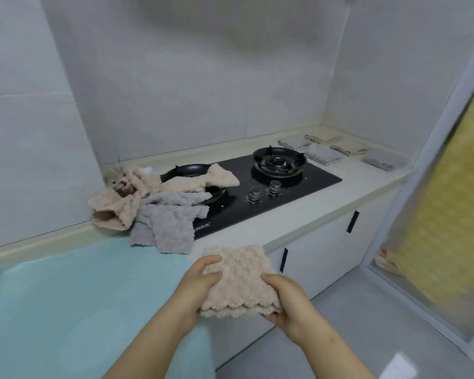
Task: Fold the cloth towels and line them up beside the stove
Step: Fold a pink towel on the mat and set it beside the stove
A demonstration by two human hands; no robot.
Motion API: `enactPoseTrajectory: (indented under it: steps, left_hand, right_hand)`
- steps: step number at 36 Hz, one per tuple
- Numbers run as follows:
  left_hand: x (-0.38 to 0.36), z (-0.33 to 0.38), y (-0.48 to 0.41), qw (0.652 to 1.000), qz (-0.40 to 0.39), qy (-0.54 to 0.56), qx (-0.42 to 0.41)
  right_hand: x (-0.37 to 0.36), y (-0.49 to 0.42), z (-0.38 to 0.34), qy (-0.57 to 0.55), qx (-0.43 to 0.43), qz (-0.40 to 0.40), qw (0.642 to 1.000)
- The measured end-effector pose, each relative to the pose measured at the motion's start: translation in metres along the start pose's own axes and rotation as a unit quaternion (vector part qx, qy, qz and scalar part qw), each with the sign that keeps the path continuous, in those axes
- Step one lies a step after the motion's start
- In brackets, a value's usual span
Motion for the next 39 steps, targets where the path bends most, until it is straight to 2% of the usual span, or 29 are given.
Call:
enactPoseTrajectory:
  steps: [8,14,21,29,39]
  left_hand:
    - [-0.162,0.056,-0.079,0.999,-0.022,0.019,-0.014]
    - [-0.245,0.088,-0.131,1.000,-0.028,0.000,-0.009]
    - [-0.310,0.120,-0.206,0.999,-0.039,-0.016,-0.006]
    - [-0.369,0.174,-0.334,0.996,-0.055,-0.045,-0.047]
    - [-0.431,0.219,-0.471,0.994,-0.069,-0.065,-0.052]
  right_hand:
    - [0.139,-0.050,-0.121,0.002,0.063,0.032,0.997]
    - [0.209,-0.089,-0.191,0.006,0.078,0.041,0.996]
    - [0.256,-0.150,-0.249,0.006,0.078,0.052,0.996]
    - [0.291,-0.250,-0.340,0.011,0.103,0.067,0.992]
    - [0.337,-0.365,-0.428,0.042,0.105,0.103,0.988]
Point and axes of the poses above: each hand's wrist, its own y-axis away from the middle knuckle, its own x-axis out of the back of the hand, z = x × y, the point moved 10 cm from there along -y, towards the middle knuckle, and after that the axes turned 7 degrees about -y, right-handed, at the moved point
